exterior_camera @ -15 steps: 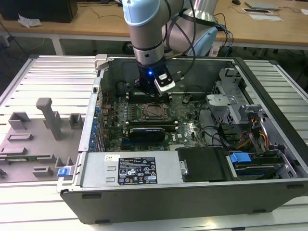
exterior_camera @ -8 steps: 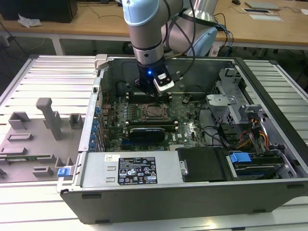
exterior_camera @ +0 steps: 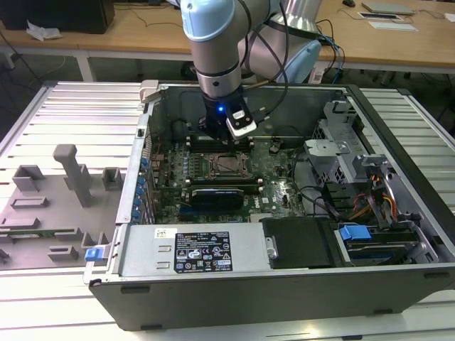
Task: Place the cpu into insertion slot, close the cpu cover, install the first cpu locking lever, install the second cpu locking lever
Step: 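Install the first cpu locking lever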
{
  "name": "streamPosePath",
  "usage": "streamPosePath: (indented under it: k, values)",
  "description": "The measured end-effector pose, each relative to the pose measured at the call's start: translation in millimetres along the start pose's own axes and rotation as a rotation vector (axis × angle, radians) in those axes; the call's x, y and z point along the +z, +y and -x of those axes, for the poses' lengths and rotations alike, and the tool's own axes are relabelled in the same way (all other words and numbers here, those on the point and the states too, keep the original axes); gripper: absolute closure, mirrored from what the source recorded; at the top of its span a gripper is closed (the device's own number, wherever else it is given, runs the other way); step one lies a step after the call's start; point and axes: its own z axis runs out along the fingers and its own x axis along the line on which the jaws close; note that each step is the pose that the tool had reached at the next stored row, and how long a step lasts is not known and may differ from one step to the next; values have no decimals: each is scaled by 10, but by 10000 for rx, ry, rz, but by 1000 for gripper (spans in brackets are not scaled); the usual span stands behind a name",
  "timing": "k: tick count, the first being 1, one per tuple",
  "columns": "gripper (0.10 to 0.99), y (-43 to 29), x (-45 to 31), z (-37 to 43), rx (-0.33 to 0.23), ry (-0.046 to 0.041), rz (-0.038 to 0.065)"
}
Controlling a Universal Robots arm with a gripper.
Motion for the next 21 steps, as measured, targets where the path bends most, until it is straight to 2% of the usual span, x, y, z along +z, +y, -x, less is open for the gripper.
streamPosePath:
  k: [10, 21]
  values:
    - [980, -19, 16, 4, 20, -12, 11]
    - [980, -25, -7, 8, 22, -4, 11]
